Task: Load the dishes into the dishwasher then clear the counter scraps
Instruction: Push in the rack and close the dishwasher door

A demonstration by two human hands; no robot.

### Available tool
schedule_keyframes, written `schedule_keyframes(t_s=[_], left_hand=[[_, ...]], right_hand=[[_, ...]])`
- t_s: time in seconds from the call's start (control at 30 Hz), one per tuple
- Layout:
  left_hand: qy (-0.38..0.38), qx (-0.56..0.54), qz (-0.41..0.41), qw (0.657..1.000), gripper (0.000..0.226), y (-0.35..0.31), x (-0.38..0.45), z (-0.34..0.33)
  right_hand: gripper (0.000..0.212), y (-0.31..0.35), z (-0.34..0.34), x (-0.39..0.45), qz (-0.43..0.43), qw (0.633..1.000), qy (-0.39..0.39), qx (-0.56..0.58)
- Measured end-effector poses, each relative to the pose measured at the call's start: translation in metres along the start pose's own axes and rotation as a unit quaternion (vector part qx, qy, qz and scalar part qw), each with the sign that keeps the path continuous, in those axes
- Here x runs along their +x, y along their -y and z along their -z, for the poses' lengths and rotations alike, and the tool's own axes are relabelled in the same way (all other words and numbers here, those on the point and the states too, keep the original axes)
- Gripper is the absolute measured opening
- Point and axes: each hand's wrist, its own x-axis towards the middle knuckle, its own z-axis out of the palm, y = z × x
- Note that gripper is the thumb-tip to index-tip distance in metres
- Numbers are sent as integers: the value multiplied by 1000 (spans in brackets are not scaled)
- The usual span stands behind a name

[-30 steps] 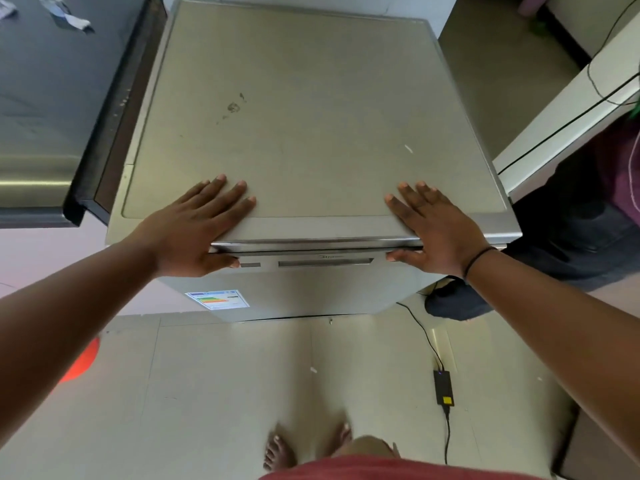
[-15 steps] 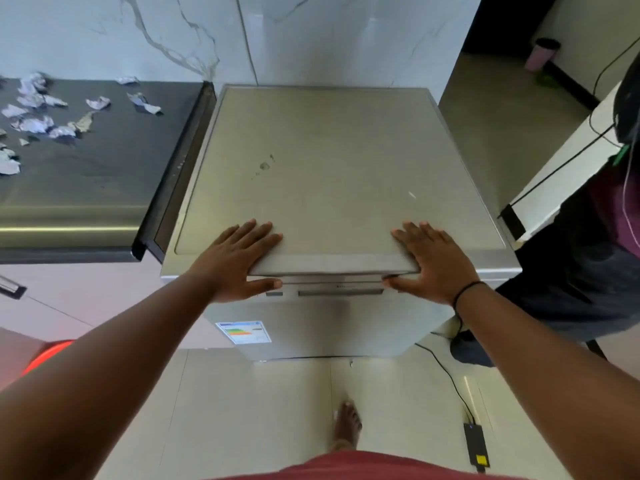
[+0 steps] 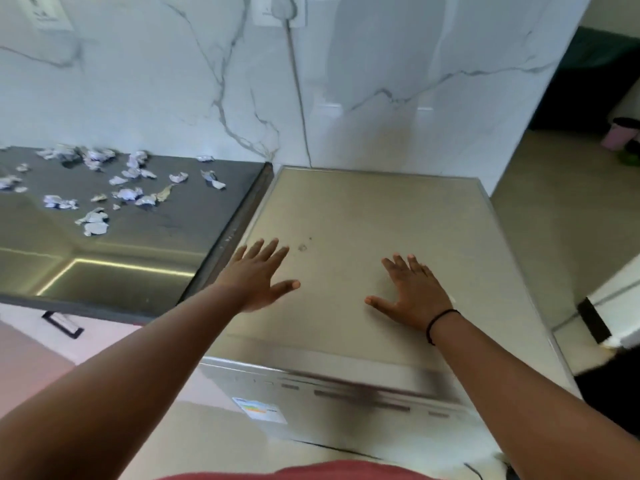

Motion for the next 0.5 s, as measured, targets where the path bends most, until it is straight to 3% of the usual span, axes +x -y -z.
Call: schedule_keyframes(t_s=[0.27,0.5], left_hand=[[-63,17,60,996,90,80,29,46],[-142,3,51,989,88,161,83,97]], right_hand=[[92,81,29,115,95,991,-38,-85],[90,156,87,207,86,982,-94,-137]])
